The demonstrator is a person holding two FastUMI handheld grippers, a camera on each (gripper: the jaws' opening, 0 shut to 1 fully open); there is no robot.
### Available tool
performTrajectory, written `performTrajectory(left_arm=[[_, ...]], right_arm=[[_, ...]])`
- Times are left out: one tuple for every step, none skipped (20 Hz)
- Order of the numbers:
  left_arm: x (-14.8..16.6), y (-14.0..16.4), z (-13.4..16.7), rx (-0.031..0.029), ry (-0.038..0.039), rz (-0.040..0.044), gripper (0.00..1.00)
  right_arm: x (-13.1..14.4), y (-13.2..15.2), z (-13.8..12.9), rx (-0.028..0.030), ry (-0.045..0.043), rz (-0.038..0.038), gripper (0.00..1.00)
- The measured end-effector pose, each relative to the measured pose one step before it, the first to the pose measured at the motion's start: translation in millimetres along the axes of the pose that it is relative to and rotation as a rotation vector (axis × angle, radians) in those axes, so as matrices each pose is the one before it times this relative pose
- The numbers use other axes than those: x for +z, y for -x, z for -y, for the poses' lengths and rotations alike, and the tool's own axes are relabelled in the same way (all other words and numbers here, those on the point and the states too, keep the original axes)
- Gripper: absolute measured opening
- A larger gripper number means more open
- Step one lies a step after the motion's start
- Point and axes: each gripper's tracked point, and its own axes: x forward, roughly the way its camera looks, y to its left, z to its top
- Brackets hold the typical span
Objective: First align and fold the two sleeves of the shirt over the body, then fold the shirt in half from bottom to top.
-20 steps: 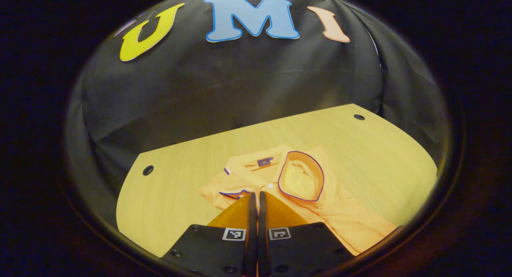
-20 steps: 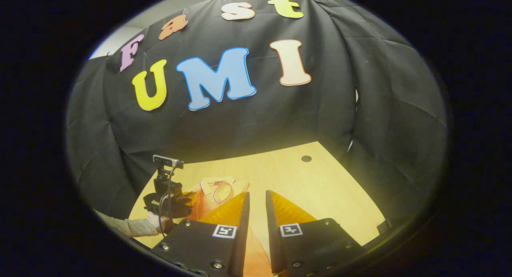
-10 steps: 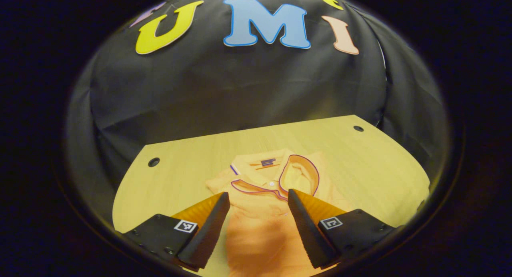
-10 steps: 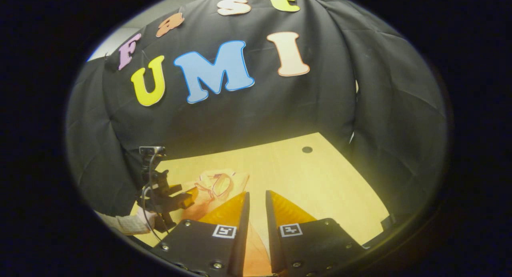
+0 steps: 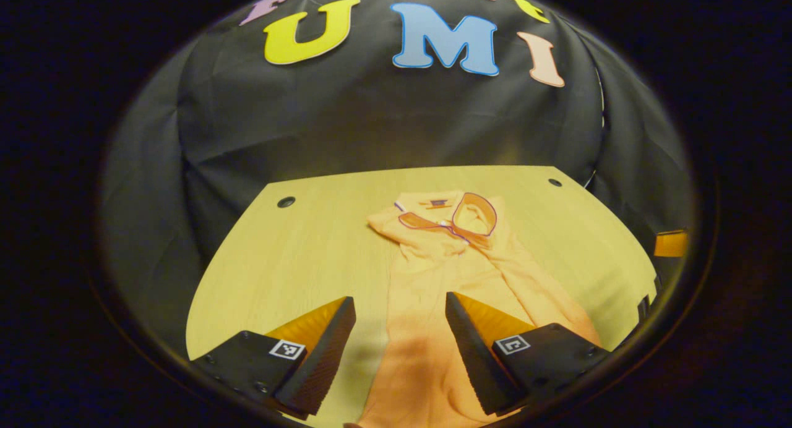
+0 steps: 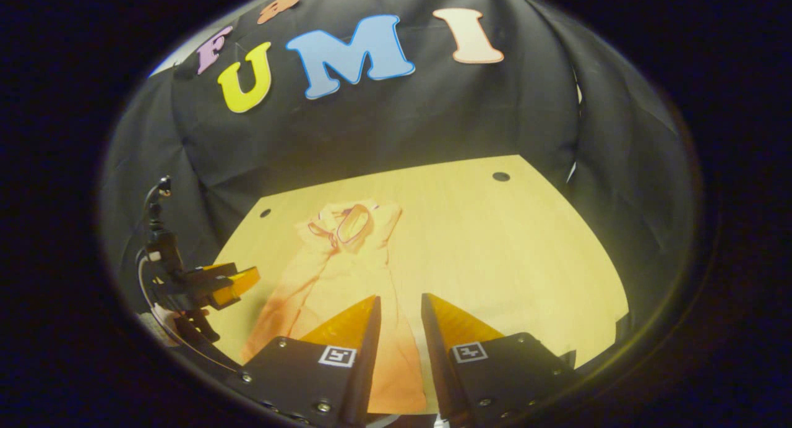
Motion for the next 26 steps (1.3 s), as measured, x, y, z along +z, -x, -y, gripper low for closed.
performTrajectory(left_arm=[[-14.41,11.12,-1.47,0.00185,0.00963,-0.01796,1.0],[-12.82,9.92,1.39,-0.00952,0.01014,-0.01676,1.0],[-11.23,6.32,1.12,-0.00844,0.00692,-0.01378,0.92],[-12.12,6.58,1.72,-0.00712,0.00585,-0.01994,0.92],[-11.45,3.98,1.63,-0.00623,0.00317,-0.01857,0.92],[-9.87,3.23,0.86,-0.00354,-0.00114,-0.01636,0.92],[-10.31,1.37,-0.06,0.00334,-0.0067,-0.01761,0.92],[-8.42,2.15,-0.33,0.00172,-0.00797,-0.01352,1.0],[-7.89,2.38,0.17,0.00158,-0.00748,-0.0105,1.0],[-6.99,0.56,1.53,-0.00338,-0.00307,-0.01331,0.96],[-7.28,-0.41,1.27,-0.00373,-0.0017,-0.01243,1.0],[-6.38,0.38,0.31,0.00031,-0.00162,-0.01109,1.0],[-7.53,2.2,-0.78,0.00223,-0.00133,-0.01385,1.0],[-6.81,0.83,0.57,-0.0017,0.00206,-0.01275,1.0],[-7.1,0.53,0.33,-0.00232,0.00259,-0.0119,1.0],[-7.25,1.81,-0.19,-0.00074,0.0012,-0.01471,0.96],[-7.83,-0.81,-1.57,0.00118,-0.00134,-0.01559,1.0],[-5.96,0.37,-0.24,0.0013,-0.00191,-0.0153,1.0],[-6.33,-0.28,-0.76,-0.00015,-0.00126,-0.01298,1.0],[-4.07,0.68,-0.07,-0.00265,0.00058,-0.01201,1.0],[-3.97,-1.72,0.91,-0.00115,0.0017,-0.01008,1.0],[-4.46,-1.04,-0.69,0.00227,0.00156,-0.01132,1.0],[-4.52,-3.17,-1.16,0.005,-0.00137,-0.01377,1.0],[-4.86,-2.57,-1.24,0.0089,-0.00297,-0.01451,1.0],[-4.31,-3.56,-1.16,0.00722,-0.00336,-0.01194,1.0],[-3.8,-0.8,-0.88,0.00521,-0.00406,-0.0076,1.0]], right_arm=[[-12.85,-4.35,-1.75,0.01254,0.00179,-0.02914,0.42],[-9.95,-2.93,-1.91,0.00992,-0.00184,-0.02593,0.41],[-12.5,-3.99,0.66,0.00441,0.00215,-0.02389,0.57],[-10.9,-3.42,0.57,-0.00407,0.0032,-0.02682,0.52],[-13.82,-5.15,-0.8,0.00233,0.0012,-0.03189,0.59],[-10.16,-2.77,-0.85,0.00145,-0.00086,-0.0268,0.57],[-10.73,-3.7,0.74,-0.00453,0.0012,-0.02619,0.69],[-9.14,-2.61,-0.6,-0.00129,0.00397,-0.01998,0.63],[-7.74,-1.37,-1.42,-0.0011,0.00364,-0.01756,0.71],[-5.19,-0.86,-1.02,-0.00005,0.00349,-0.01475,0.71],[-5.8,-1.43,-0.65,-0.00277,0.00327,-0.01052,0.71],[-4.86,-1.32,-0.21,-0.00285,0.00293,-0.01261,0.71],[-5.94,-0.83,0.49,-0.0039,0.00281,-0.01154,0.71],[-4.27,-0.63,1.19,-0.00604,0.00322,-0.01399,0.71],[-6.52,-2.5,0.36,-0.00655,0.00309,-0.01639,0.71],[-7.4,-1.88,1.85,-0.00901,0.00534,-0.0233,0.71],[-6.49,-2.9,-0.2,-0.00558,0.00615,-0.02262,0.71],[-6.07,-1.11,0.3,-0.00579,0.0047,-0.02318,0.71],[-6.71,-0.15,0.37,-0.00322,0.00292,-0.01843,0.71],[-6.0,-0.73,0.63,-0.00304,0.0016,-0.01421,0.71],[-6.21,-1.7,0.05,-0.0031,0.00027,-0.01253,0.71],[-3.5,-1.45,-0.97,-0.00247,-0.00004,-0.01303,0.71],[-3.76,-1.99,-0.22,-0.00444,0.00039,-0.01234,0.71],[-2.91,-0.63,0.75,-0.00615,0.0024,-0.00891,0.71],[-2.81,-0.72,0.2,-0.00496,0.00312,-0.00729,0.71],[-0.89,-0.53,0.06,-0.00319,0.00261,-0.00311,0.71]])
